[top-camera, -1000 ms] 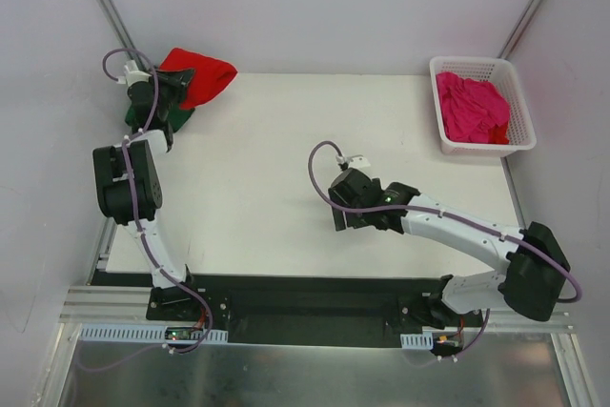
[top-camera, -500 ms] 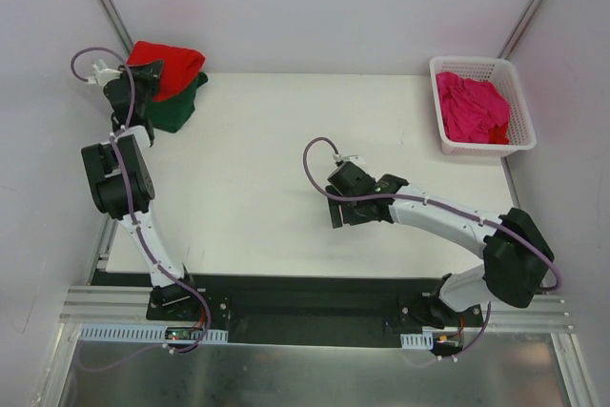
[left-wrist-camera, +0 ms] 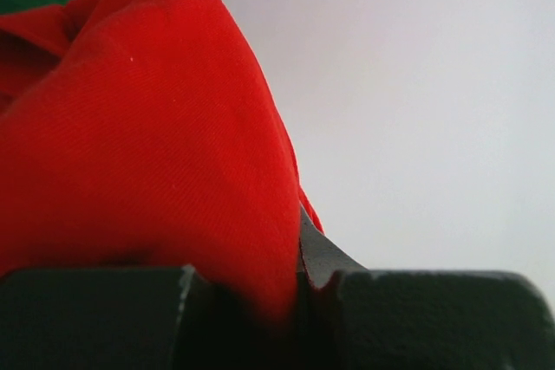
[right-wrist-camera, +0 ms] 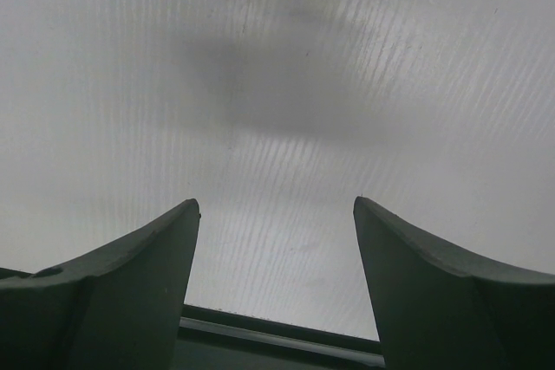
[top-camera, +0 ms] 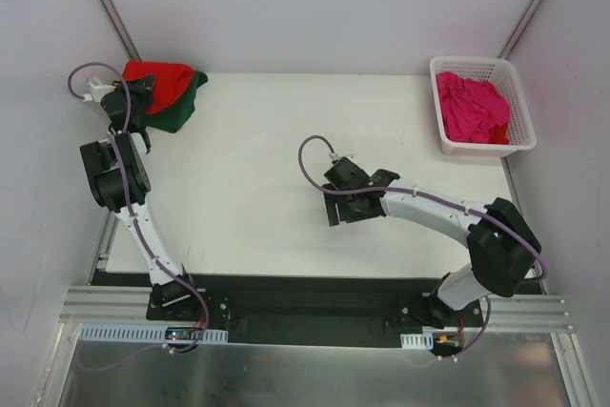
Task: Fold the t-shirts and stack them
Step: Put the neatly folded tshirt into the corner of the board with the left arm
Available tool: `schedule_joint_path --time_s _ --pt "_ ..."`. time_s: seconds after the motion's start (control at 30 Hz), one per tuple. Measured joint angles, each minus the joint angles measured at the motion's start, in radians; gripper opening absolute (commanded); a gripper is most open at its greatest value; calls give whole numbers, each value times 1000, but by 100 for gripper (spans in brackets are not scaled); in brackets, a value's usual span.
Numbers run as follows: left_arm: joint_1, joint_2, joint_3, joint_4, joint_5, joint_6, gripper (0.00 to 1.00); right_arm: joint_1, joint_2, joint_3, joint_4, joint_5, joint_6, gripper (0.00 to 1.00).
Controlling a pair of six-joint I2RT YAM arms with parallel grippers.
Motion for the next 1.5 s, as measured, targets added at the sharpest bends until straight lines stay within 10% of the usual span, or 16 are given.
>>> schedule_joint_path --time_s 0.83,1.03,1.33,1.5 --pt "-3 211 184 60 -26 -17 0 -45 90 34 8 -46 -11 76" --pt "-6 230 189 76 -27 -19 34 -47 91 34 8 -46 -11 76" --pt "-10 284 190 79 -27 -43 54 -50 92 34 8 -47 -11 77" --pt "-10 284 185 83 -27 -52 98 -51 92 34 8 -47 -11 77"
